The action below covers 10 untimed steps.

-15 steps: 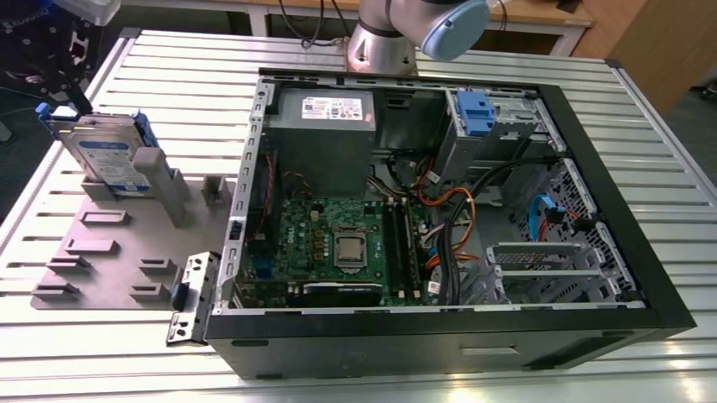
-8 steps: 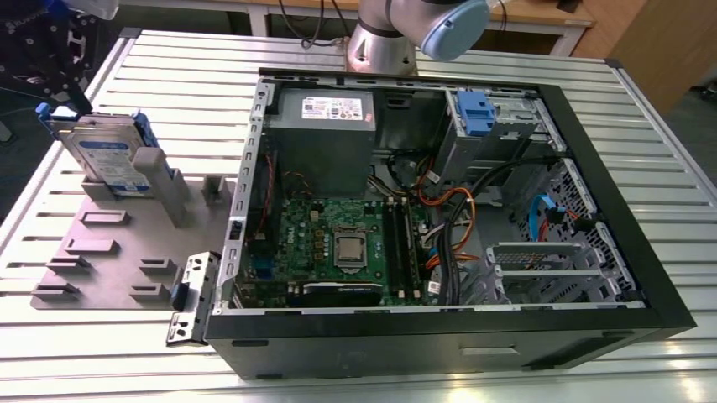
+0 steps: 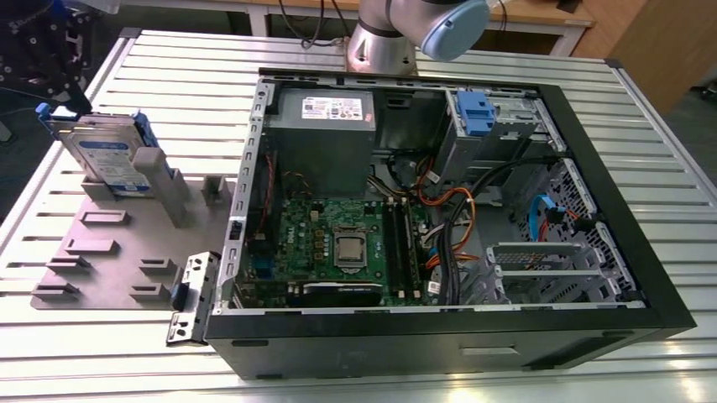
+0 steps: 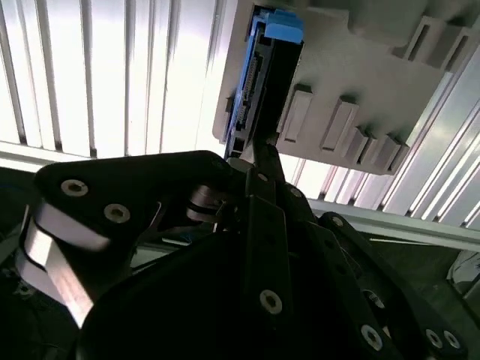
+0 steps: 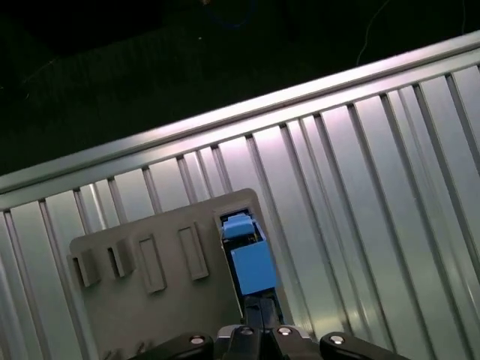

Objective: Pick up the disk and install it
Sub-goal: 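Pick up the disk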

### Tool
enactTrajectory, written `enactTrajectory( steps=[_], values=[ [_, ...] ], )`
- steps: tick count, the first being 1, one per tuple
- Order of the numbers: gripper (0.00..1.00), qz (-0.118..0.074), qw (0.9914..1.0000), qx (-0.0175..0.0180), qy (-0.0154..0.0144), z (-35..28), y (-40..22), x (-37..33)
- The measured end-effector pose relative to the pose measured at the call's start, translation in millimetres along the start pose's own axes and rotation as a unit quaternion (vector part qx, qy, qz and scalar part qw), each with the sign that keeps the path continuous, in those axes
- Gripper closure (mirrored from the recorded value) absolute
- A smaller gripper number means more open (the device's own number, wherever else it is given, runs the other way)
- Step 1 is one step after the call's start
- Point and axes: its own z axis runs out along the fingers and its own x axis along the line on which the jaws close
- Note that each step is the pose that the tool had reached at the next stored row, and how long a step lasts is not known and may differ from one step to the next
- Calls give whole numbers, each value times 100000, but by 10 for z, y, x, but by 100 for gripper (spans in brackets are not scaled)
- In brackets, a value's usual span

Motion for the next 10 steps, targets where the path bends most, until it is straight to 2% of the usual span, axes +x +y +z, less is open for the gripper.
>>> enactTrajectory(
  steps=[5, 10],
  values=[
    [89, -3761, 99929, -70, 115, 1, 0, 0],
    [89, -4149, 99914, -78, 127, 1, 0, 0]
  ],
)
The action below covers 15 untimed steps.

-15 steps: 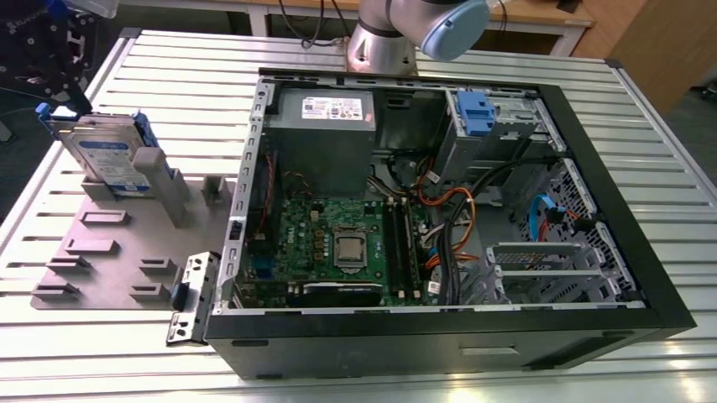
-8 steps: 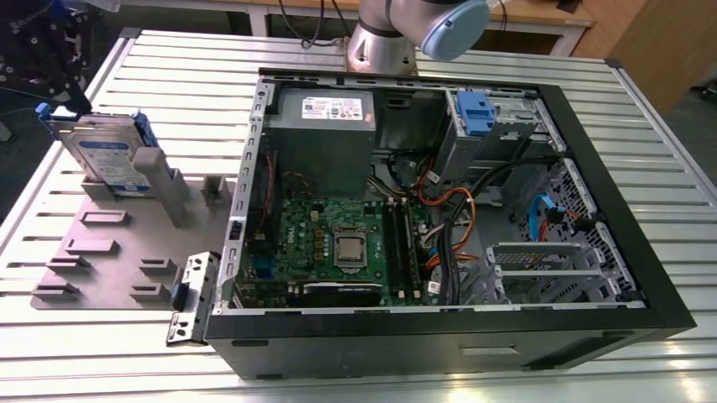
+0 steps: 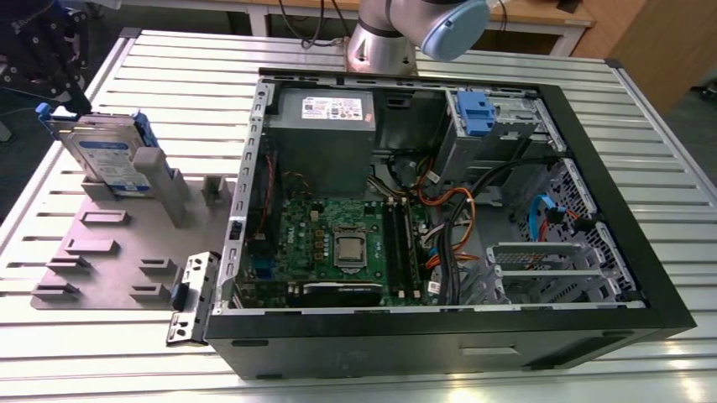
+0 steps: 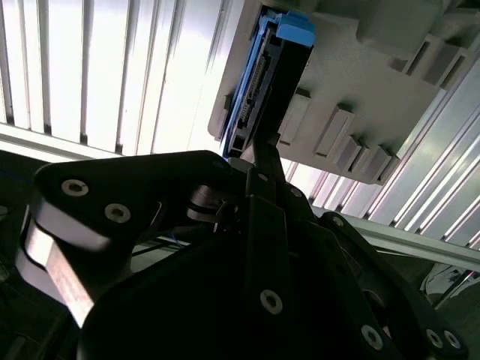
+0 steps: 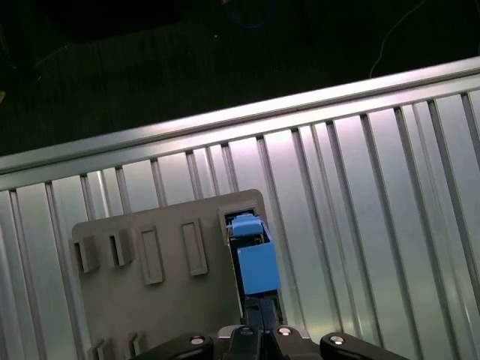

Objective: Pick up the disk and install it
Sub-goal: 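Pick up the disk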

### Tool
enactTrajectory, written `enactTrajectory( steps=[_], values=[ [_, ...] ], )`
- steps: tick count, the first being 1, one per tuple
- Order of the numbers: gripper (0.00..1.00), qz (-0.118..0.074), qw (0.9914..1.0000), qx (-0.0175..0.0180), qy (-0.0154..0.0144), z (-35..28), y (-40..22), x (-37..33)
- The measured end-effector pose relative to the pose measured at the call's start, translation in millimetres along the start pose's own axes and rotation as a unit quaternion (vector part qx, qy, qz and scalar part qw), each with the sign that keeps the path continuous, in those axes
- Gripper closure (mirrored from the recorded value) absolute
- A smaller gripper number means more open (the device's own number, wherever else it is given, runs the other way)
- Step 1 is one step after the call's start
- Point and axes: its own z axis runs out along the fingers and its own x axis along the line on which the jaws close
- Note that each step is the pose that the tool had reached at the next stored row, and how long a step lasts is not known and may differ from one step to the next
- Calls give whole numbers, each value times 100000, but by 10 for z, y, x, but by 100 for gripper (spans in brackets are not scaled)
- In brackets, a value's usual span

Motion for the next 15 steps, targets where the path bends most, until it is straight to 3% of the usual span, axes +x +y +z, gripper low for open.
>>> enactTrajectory(
  steps=[6, 15],
  values=[
    [89, -236, 100000, -3, -6, 1, -1, -1],
    [89, -2945, 99957, -61, 82, 4, -13, -3]
  ],
)
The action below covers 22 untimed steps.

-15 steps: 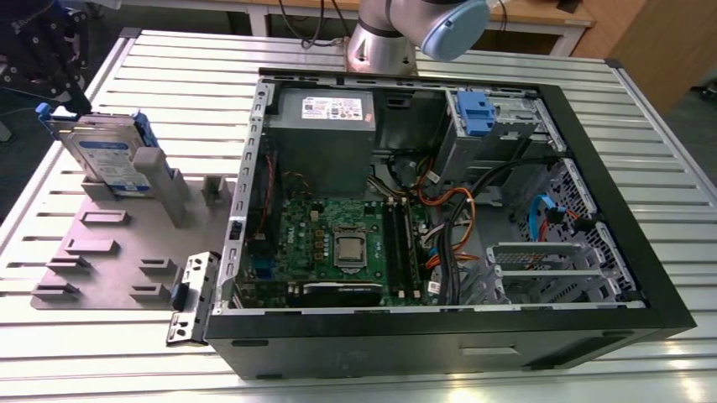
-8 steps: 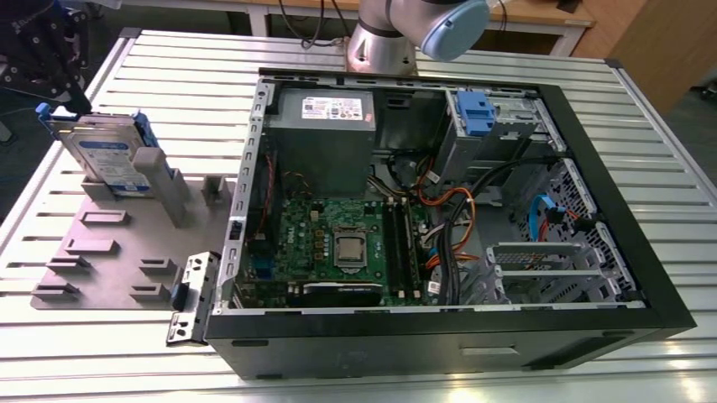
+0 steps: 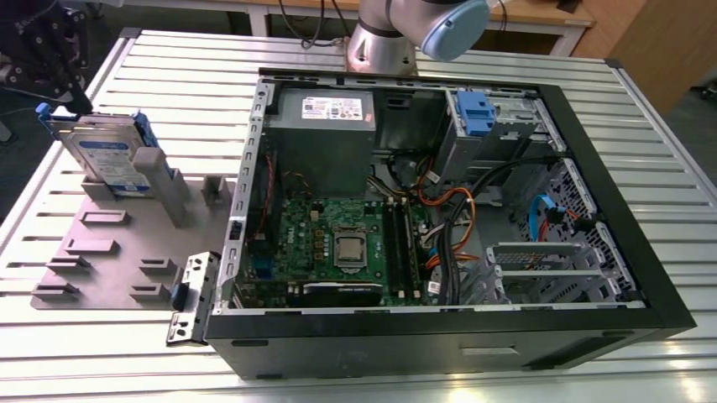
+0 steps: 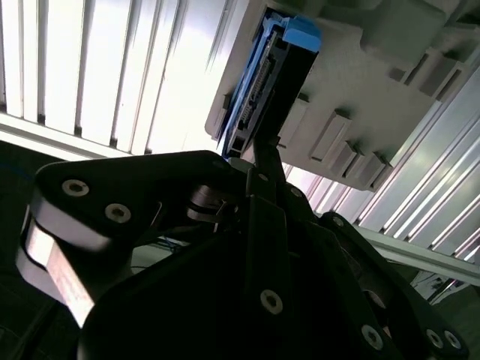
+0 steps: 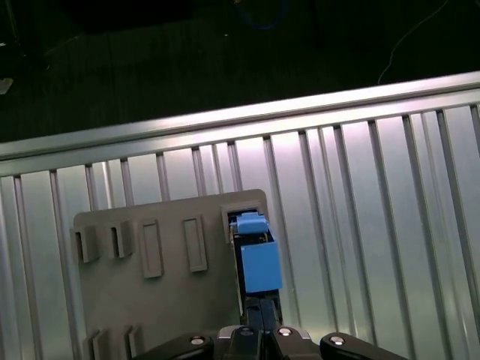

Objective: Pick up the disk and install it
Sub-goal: 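Pick up the disk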

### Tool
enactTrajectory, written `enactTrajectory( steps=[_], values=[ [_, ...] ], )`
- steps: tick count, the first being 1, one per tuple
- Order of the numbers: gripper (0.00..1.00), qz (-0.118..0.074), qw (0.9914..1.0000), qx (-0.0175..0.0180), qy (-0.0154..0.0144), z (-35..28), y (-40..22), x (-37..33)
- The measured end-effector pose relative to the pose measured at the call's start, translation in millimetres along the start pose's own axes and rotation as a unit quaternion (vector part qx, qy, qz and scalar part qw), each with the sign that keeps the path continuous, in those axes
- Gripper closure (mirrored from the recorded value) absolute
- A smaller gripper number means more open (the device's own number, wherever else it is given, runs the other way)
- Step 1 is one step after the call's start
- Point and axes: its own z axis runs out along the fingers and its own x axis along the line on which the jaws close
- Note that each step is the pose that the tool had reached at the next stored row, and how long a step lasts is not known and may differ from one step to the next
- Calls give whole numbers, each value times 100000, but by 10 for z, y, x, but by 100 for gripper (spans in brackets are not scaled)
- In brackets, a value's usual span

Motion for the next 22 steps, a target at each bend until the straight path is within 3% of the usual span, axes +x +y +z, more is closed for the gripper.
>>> enactTrajectory(
  steps=[9, 14, 22],
  values=[
    [89, -1937, 99981, -48, 67, 7, -23, -3],
    [89, -2390, 99971, -53, 75, 14, -66, -11],
    [89, -2489, 99969, -55, 81, 16, -86, -14]
  ],
)
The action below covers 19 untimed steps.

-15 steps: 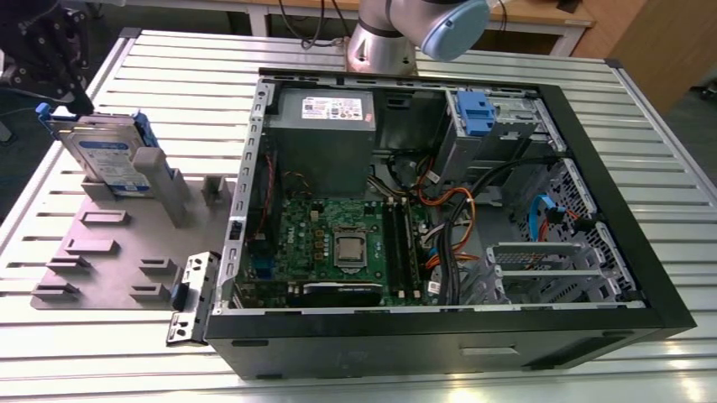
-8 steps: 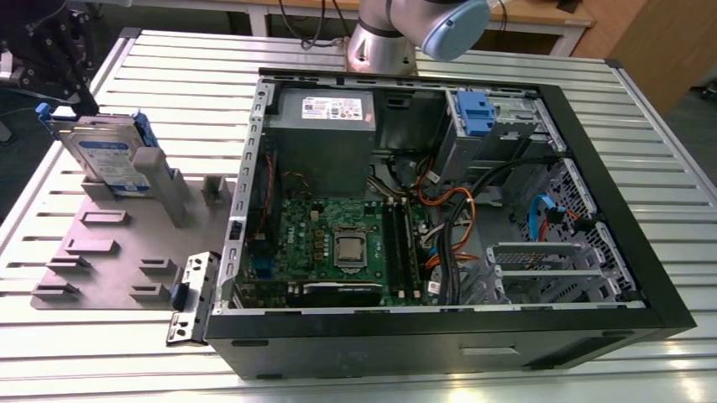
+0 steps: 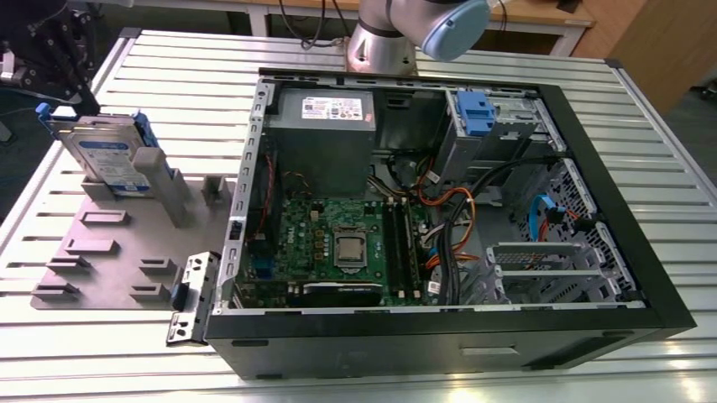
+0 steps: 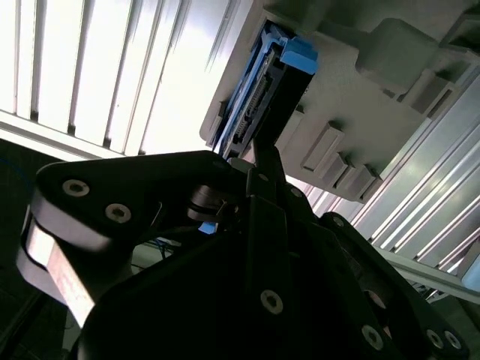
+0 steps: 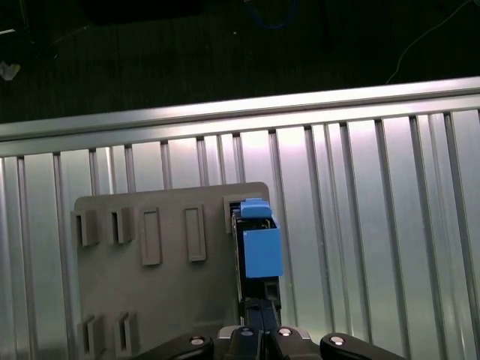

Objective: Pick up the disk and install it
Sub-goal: 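Pick up the disk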

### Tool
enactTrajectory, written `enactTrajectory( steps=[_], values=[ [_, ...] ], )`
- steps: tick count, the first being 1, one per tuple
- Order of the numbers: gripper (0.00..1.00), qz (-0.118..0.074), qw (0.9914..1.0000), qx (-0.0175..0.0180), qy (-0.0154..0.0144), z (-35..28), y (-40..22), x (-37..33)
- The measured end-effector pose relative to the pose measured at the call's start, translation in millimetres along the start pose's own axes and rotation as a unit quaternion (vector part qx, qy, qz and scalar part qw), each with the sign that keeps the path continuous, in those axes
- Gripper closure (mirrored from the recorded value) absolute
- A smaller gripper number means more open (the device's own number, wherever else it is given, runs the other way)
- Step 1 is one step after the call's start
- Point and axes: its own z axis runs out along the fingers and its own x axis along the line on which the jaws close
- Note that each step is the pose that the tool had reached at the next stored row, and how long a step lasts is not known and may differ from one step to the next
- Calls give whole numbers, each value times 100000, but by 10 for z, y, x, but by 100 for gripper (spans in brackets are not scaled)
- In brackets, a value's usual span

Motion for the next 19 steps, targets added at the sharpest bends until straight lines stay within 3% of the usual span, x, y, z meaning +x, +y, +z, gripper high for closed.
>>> enactTrajectory(
  steps=[14, 16, 18, 19],
  values=[
    [89, -13, 100000, -3, -1, 0, -1, 0],
    [83, -17, 100000, -1, -2, 0, -1, 0],
    [71, -17, 100000, -2, -3, 0, -1, 0],
    [71, -17, 100000, -1, -2, 0, -1, 0]
  ],
)
